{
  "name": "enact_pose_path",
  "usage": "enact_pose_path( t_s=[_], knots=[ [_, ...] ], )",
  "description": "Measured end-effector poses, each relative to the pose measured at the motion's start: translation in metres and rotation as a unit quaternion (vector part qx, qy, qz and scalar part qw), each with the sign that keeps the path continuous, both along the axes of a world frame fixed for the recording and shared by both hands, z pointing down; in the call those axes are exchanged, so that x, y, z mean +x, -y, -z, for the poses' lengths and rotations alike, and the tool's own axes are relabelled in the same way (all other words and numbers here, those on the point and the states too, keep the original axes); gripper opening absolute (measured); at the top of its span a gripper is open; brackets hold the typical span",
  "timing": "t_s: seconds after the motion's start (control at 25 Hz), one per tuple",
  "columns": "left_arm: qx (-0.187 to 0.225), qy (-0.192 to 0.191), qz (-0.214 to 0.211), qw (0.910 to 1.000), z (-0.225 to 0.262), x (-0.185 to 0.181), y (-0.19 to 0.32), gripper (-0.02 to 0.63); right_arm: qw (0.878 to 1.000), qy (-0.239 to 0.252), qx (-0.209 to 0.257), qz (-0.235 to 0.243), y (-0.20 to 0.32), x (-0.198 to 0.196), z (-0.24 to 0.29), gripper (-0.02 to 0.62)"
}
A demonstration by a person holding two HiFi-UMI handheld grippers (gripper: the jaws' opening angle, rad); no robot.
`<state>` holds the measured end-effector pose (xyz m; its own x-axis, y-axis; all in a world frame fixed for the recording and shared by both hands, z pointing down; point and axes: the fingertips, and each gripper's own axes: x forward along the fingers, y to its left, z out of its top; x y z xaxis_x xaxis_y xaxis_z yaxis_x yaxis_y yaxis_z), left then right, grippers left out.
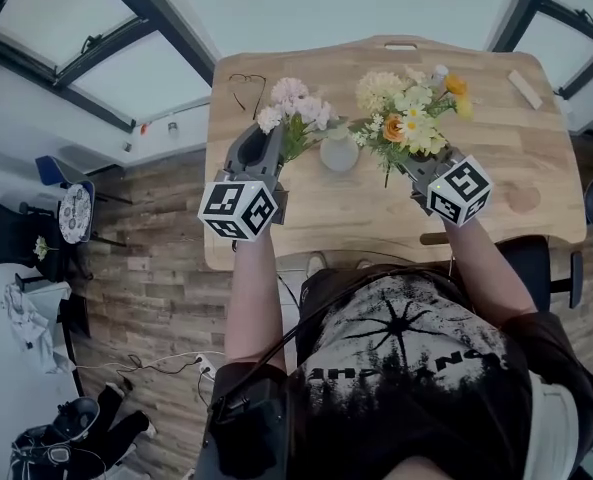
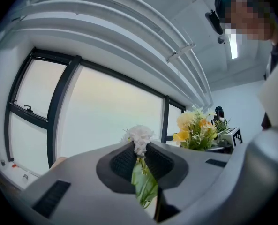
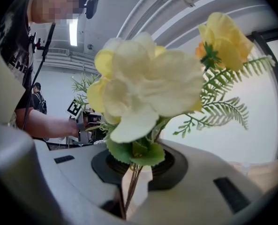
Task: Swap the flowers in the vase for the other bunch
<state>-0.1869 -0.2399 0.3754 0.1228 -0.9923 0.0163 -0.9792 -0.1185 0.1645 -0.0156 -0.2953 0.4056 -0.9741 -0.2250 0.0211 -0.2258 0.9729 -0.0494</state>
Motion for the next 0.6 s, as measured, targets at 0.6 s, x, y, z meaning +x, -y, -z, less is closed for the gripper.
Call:
enact_pose_path(
  t_s=[0.6],
  knots=[
    [-0.050,-0.035,0.008,0.9981,-0.054,-0.025,-0.042,0.058,0.999,0.006,0.043,-0.001,0.011,-0.045,0.041,0.081]
  ],
)
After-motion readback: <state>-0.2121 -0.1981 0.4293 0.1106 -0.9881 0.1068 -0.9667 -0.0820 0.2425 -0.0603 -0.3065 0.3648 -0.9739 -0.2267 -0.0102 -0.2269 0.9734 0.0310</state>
